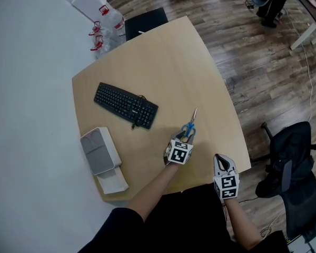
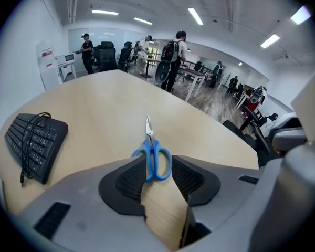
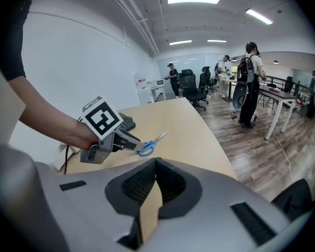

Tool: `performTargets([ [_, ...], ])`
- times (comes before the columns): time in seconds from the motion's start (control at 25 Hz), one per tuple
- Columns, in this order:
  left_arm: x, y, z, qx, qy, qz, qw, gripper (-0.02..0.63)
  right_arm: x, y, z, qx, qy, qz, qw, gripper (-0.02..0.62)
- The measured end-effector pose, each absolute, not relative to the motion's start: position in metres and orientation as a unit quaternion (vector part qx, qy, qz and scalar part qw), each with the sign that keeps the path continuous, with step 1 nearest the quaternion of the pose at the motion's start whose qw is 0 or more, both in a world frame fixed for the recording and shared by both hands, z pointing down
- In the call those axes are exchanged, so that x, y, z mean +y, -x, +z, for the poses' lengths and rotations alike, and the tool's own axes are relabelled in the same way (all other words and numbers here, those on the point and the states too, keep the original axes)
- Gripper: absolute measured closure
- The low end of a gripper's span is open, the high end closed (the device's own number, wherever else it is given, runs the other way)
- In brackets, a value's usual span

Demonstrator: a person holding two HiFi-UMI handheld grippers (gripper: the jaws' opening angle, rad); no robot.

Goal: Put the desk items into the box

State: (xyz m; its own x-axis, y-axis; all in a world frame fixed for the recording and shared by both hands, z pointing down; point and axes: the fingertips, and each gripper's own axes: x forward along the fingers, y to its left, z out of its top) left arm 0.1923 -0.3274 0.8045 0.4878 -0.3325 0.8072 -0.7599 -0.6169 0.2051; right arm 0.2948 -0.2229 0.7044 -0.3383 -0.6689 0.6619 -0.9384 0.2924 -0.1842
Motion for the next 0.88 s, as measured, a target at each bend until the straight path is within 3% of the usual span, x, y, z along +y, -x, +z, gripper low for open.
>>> performTargets([
  [0.36, -0.336, -0.197, 0.836, -0.334, -0.776, 0.424, 0.327, 0.468, -0.223, -0.313, 0.714, -0.752, -0.539, 0.281, 0.254, 0.535],
  [0.6, -0.341, -0.192, 0.839, -0.356, -0.764, 0.438, 0.311, 0.517, -0.213, -0.325, 0.723, -0.738, -0.548, 0.287, 0.271, 0.537],
  [0.88, -0.34, -0.188, 0.835, -0.337, -0.782, 0.443, 0.281, 0.523, -0.212, -0.32, 0.72, -0.739, -0.551, 0.26, 0.288, 0.537],
])
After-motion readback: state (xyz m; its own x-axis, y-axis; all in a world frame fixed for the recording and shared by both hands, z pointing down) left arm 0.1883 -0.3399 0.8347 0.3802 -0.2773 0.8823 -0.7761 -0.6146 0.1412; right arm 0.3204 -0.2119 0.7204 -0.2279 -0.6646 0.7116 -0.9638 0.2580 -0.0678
